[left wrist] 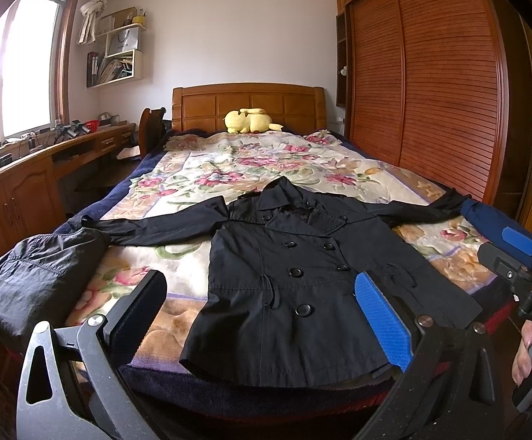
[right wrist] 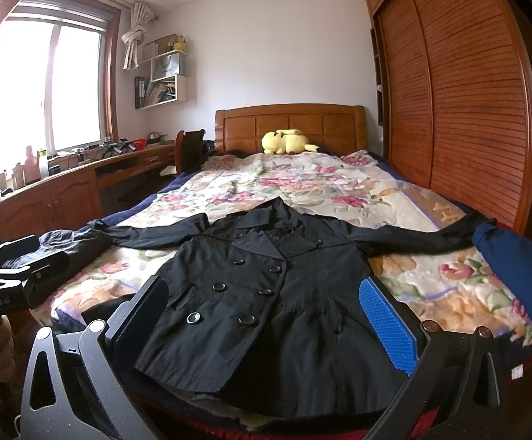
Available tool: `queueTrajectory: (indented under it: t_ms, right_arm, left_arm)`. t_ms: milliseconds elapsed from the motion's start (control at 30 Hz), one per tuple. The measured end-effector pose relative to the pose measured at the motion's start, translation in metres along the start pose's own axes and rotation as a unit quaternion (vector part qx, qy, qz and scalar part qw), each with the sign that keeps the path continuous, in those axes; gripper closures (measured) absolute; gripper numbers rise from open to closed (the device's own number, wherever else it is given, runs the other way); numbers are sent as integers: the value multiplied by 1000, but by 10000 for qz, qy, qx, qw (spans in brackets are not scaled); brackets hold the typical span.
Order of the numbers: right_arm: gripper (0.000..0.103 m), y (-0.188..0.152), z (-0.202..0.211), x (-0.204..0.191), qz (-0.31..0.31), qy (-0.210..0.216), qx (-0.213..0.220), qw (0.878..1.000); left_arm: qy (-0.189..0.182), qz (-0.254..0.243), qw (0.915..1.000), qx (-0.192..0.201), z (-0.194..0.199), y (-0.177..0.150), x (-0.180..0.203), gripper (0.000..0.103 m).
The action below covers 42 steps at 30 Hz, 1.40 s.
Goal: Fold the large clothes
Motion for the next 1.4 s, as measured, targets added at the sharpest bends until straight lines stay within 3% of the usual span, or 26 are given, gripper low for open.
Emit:
queueTrajectory:
  t_ms: [867,1400]
  right_arm:
    - [0,-1,-12,-3,61,101,-90,9999]
    - [0,13,-106,-2,392,321,-533,9973]
  left_arm:
    - [28,74,9999,-63,-13,-7,-8,0]
    - [486,205,9974,-495,-101,-23,-79,0]
Point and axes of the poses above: each gripper's, at about its wrist camera, not at the fingertips, and z roughly against the way its jaws point, x to its right, y to its top, the point moved 10 cm from there along -z, roughly the way its jaws point, and after that the axes turned 9 degrees about -x, right-handed, at the moved point
